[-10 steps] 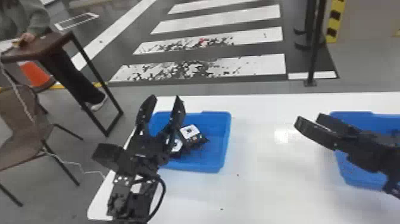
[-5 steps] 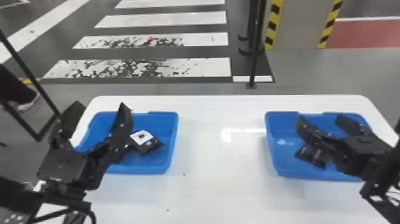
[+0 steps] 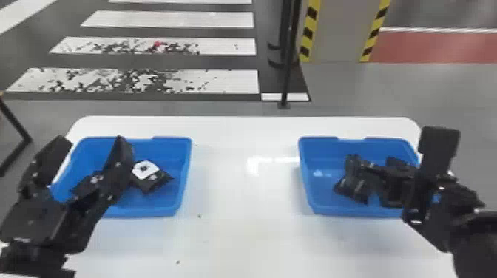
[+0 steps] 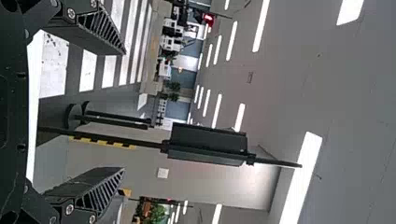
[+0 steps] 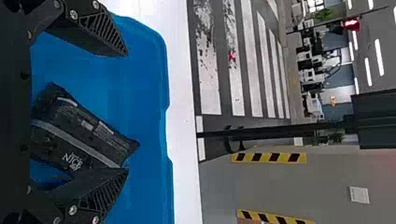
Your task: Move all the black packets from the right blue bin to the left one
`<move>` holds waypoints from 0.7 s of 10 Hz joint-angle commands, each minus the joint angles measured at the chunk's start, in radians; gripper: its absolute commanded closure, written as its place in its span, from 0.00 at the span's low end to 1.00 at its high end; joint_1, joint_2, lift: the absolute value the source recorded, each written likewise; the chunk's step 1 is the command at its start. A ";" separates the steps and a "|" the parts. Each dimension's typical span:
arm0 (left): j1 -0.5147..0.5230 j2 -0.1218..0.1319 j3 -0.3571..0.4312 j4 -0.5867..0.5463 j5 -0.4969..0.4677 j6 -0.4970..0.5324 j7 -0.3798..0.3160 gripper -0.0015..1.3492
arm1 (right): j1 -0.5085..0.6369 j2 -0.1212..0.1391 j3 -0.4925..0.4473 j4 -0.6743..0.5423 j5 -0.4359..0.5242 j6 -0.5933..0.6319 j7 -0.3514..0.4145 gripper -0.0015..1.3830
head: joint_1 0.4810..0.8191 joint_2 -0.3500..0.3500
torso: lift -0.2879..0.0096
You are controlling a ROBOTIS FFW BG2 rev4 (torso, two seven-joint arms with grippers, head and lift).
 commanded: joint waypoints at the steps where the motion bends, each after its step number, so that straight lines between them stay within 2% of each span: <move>1: -0.001 0.000 -0.003 0.000 0.002 0.008 -0.002 0.12 | -0.037 -0.002 0.012 0.055 0.008 0.044 0.000 0.12 | 0.63 0.46 | 0.50; 3: -0.006 0.000 -0.001 0.000 0.016 0.047 -0.011 0.12 | -0.042 0.002 0.012 0.065 0.016 0.111 -0.020 0.12 | 0.63 0.45 | 0.50; 5: -0.006 0.000 0.001 0.002 0.018 0.052 -0.014 0.12 | -0.074 0.004 0.012 0.134 0.014 0.123 -0.025 0.12 | 0.63 0.44 | 0.50; 7: -0.006 0.000 0.001 0.005 0.020 0.054 -0.015 0.12 | -0.089 0.004 0.018 0.153 0.014 0.125 -0.025 0.12 | 0.63 0.43 | 0.50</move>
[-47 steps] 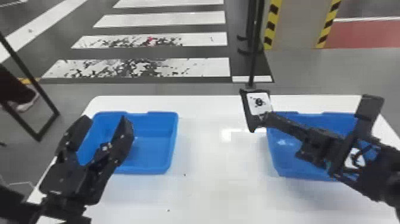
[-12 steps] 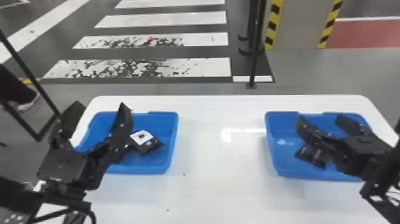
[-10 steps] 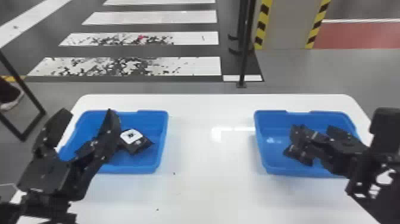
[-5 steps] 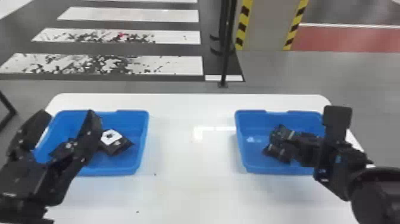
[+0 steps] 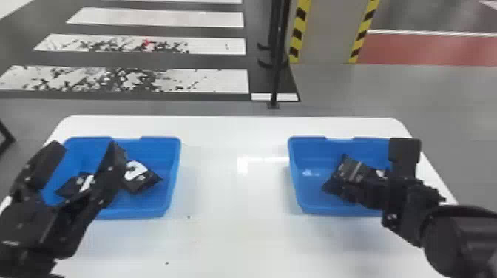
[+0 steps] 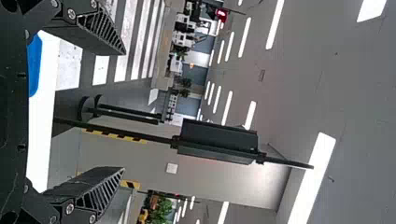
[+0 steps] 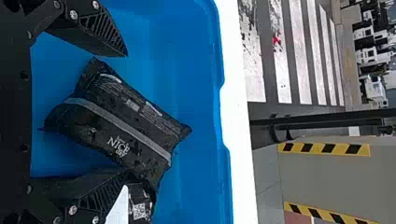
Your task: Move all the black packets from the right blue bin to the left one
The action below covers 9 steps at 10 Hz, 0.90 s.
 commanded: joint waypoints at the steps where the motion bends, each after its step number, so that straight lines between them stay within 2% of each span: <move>1: 0.000 0.000 0.000 0.006 0.008 0.010 -0.002 0.12 | -0.008 0.000 0.002 0.013 0.005 0.013 -0.001 0.12 | 0.63 0.43 | 0.50; 6: -0.005 -0.002 0.006 0.026 0.030 0.020 -0.014 0.12 | -0.031 0.003 -0.018 0.072 -0.011 0.009 -0.018 0.13 | 0.63 0.40 | 0.50; 8: -0.007 -0.003 0.004 0.035 0.038 0.018 -0.018 0.12 | -0.050 0.003 -0.016 0.101 -0.041 0.004 -0.017 0.31 | 0.63 0.40 | 0.50; 9: -0.010 -0.003 0.006 0.040 0.042 0.018 -0.020 0.12 | -0.055 0.002 -0.016 0.113 -0.047 0.004 -0.012 0.45 | 0.63 0.41 | 0.50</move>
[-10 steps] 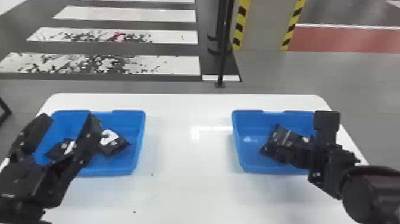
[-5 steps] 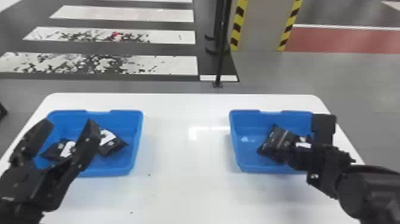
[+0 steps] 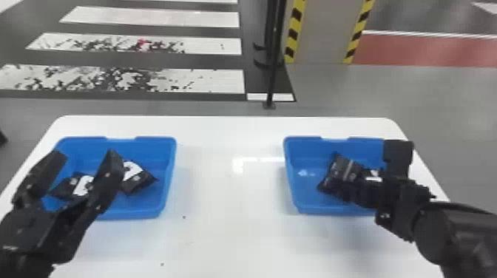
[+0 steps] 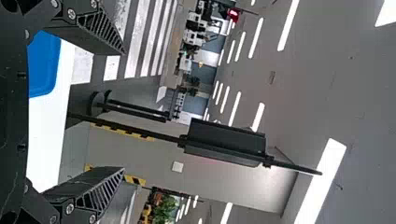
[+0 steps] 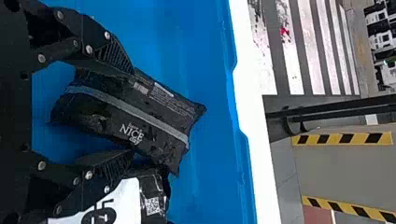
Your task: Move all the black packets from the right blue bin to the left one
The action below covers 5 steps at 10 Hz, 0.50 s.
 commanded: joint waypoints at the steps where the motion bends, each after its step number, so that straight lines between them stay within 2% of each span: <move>1: -0.001 0.000 0.003 0.005 0.006 -0.003 -0.003 0.12 | -0.009 -0.001 0.002 0.028 -0.018 0.000 0.010 0.66 | 0.63 0.41 | 0.50; 2: -0.001 0.000 0.005 0.010 0.012 -0.005 -0.004 0.12 | -0.007 0.000 0.000 0.048 -0.040 -0.032 0.021 0.76 | 0.63 0.42 | 0.50; 4: -0.001 -0.002 0.005 0.010 0.014 -0.008 -0.009 0.12 | 0.005 -0.001 0.000 0.065 -0.080 -0.084 0.044 0.82 | 0.63 0.44 | 0.50; 5: -0.003 -0.002 0.005 0.013 0.022 -0.008 -0.014 0.12 | 0.025 -0.001 -0.010 0.067 -0.120 -0.111 0.063 0.82 | 0.63 0.44 | 0.50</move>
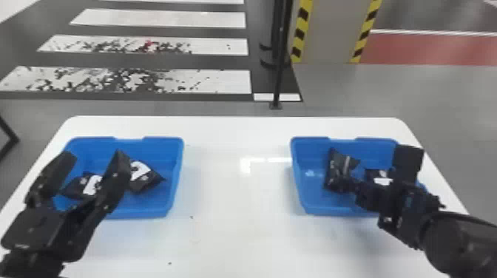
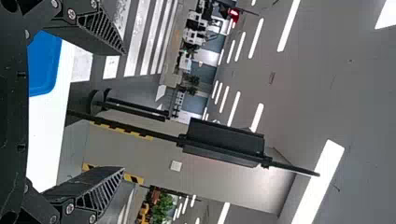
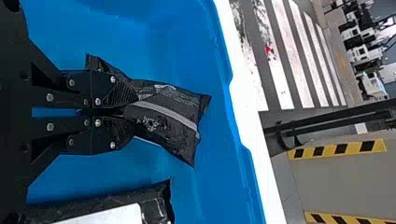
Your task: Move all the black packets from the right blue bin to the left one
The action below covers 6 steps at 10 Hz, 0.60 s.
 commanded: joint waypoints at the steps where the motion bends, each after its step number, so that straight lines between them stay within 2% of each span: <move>1: -0.001 0.000 -0.002 0.001 0.010 -0.007 -0.003 0.12 | 0.046 0.000 -0.022 -0.033 -0.070 -0.036 0.026 0.82 | 0.63 0.45 | 0.50; 2: -0.004 -0.001 -0.002 0.001 0.014 -0.024 -0.003 0.12 | 0.080 0.000 -0.038 -0.092 -0.102 -0.036 0.061 0.82 | 0.63 0.46 | 0.50; 4: -0.004 -0.003 -0.012 0.001 0.038 -0.069 -0.003 0.12 | 0.095 0.000 -0.064 -0.131 -0.207 -0.076 0.174 0.82 | 0.63 0.49 | 0.50; 5: -0.011 -0.001 -0.018 0.001 0.036 -0.029 -0.003 0.12 | 0.078 -0.003 -0.068 -0.148 -0.243 -0.090 0.253 0.82 | 0.63 0.52 | 0.50; 6: -0.031 0.005 -0.024 0.001 0.046 0.079 -0.016 0.12 | 0.034 -0.021 -0.054 -0.104 -0.285 -0.137 0.349 0.82 | 0.63 0.55 | 0.50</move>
